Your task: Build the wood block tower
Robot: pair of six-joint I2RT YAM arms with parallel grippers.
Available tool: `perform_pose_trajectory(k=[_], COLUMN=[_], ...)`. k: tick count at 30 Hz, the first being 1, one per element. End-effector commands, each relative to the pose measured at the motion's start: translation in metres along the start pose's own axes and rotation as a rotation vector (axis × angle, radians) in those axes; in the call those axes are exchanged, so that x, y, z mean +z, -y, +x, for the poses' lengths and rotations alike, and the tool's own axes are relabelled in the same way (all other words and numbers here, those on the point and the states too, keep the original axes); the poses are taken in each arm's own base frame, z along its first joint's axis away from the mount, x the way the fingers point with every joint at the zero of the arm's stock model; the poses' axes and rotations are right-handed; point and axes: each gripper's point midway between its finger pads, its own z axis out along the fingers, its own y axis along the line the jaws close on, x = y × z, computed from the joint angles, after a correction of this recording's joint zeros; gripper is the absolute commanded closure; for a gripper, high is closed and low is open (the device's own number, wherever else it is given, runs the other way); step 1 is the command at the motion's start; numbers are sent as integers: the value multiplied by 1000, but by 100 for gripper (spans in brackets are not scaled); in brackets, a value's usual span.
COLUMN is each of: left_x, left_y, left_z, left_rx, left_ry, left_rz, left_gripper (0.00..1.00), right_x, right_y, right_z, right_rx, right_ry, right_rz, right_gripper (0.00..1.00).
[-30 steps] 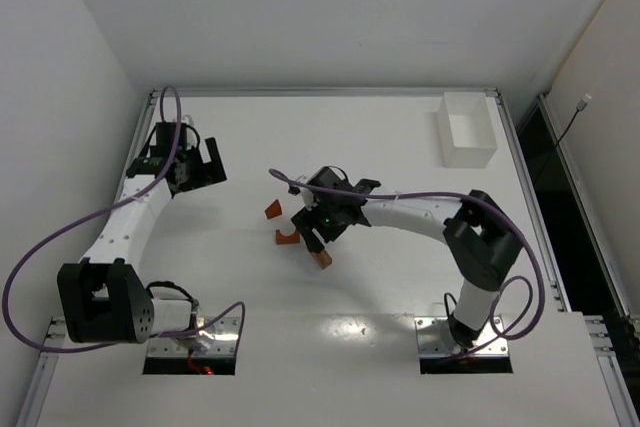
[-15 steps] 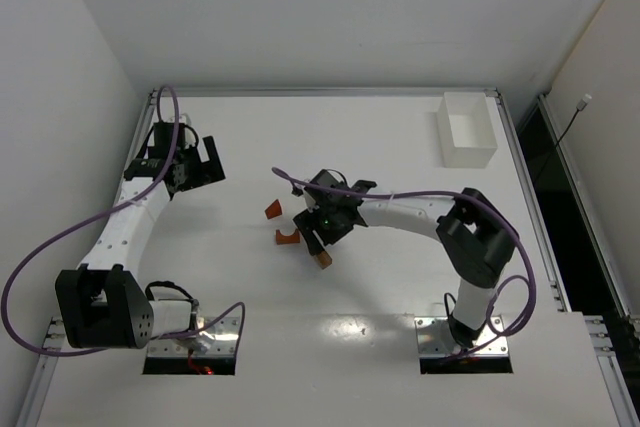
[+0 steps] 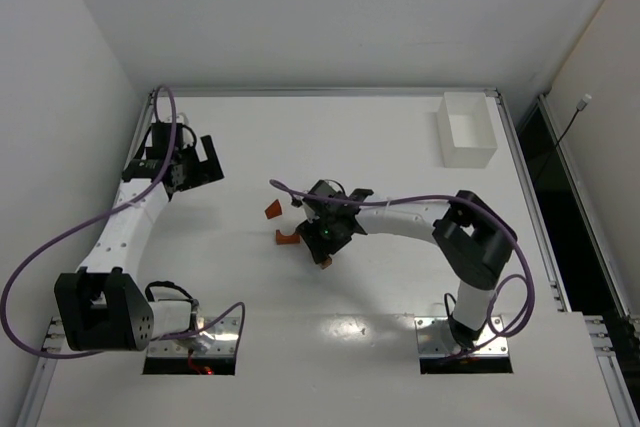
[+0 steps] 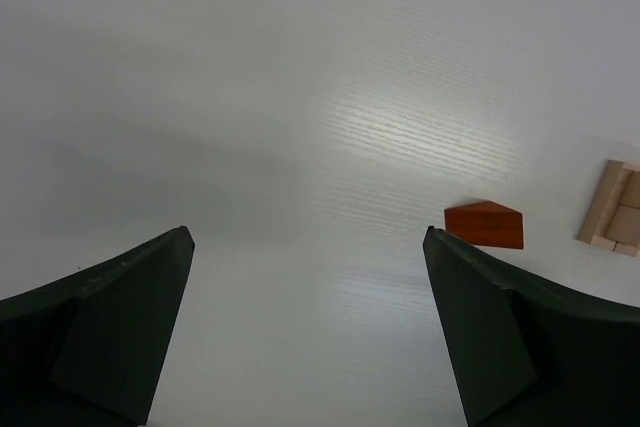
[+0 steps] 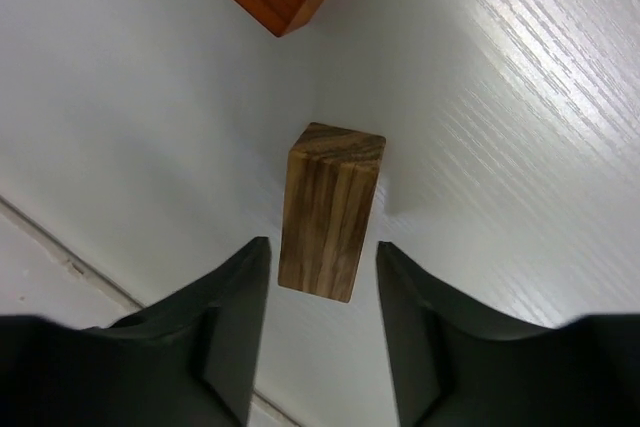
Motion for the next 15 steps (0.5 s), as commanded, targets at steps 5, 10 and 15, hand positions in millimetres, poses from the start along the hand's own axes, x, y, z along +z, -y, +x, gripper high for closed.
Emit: perform_pose_trajectory(k=[5, 10, 15], left_x=[-6, -9, -8], left_y=[-6, -6, -6], left_z=[-4, -3, 1], left_rx=[-25, -25, -25], left_ry=[47, 54, 51], left_rz=[-3, -1, 10], left_gripper=[0, 0, 0], right_x=[6, -5, -39], right_y=[2, 3, 0], right_z=[-12, -21, -50], right_rx=[-18, -30, 49], right_ry=[55, 97, 170], right_rz=[27, 44, 19], right_gripper=[82, 100, 100])
